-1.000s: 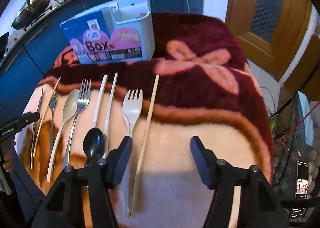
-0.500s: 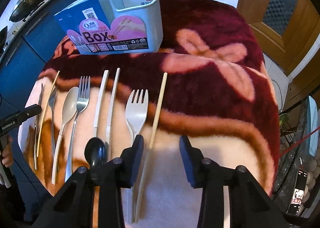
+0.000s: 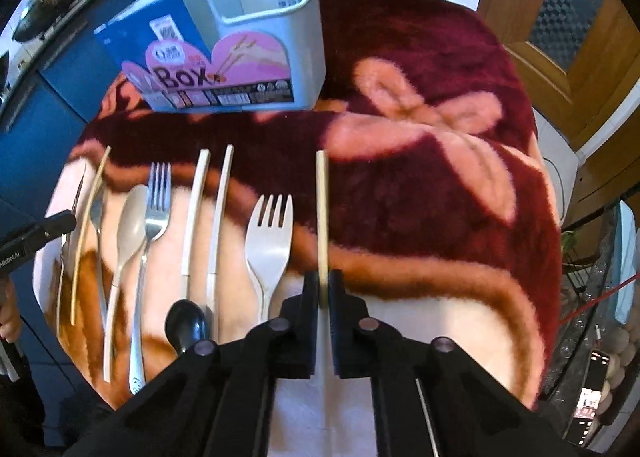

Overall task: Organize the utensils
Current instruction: 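Grasp the silver butter knife with the left tool while the right tool grasps a wooden chopstick, then carry knife and chopstick to the Box caddy and release both inside it, then grasp the white plastic fork with the right tool while the left tool grasps a wooden chopstick, then carry fork and chopstick to the Box caddy and release both inside it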

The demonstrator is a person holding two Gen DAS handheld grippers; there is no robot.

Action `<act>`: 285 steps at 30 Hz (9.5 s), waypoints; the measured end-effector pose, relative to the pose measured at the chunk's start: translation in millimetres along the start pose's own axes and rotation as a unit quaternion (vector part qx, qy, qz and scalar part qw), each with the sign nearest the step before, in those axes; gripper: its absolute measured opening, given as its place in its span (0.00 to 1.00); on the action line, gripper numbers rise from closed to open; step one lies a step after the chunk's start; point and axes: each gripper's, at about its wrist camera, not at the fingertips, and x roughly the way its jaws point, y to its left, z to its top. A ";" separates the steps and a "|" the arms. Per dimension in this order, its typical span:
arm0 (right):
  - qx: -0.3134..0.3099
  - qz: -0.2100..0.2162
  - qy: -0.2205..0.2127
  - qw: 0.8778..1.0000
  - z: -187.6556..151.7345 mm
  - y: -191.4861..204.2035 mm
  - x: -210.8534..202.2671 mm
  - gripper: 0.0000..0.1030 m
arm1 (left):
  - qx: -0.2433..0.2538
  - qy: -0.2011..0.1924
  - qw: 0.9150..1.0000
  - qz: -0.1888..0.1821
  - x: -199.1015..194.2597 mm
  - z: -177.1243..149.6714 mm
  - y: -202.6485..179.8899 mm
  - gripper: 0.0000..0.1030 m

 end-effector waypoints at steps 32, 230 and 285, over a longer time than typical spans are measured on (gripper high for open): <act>0.024 0.056 -0.334 0.940 -25.3 12.3 -87.5 0.06 | 0.047 -0.340 0.939 -0.011 -113.3 96.1 -62.5 0.20; 0.042 0.094 -0.343 0.934 -36.2 6.5 -66.3 0.10 | 0.032 -0.370 0.927 -0.044 -69.7 96.6 -60.9 0.04; 0.012 0.029 -0.385 0.922 94.3 15.4 -48.4 0.09 | 0.054 -0.494 0.867 0.035 -14.5 106.8 -74.2 0.04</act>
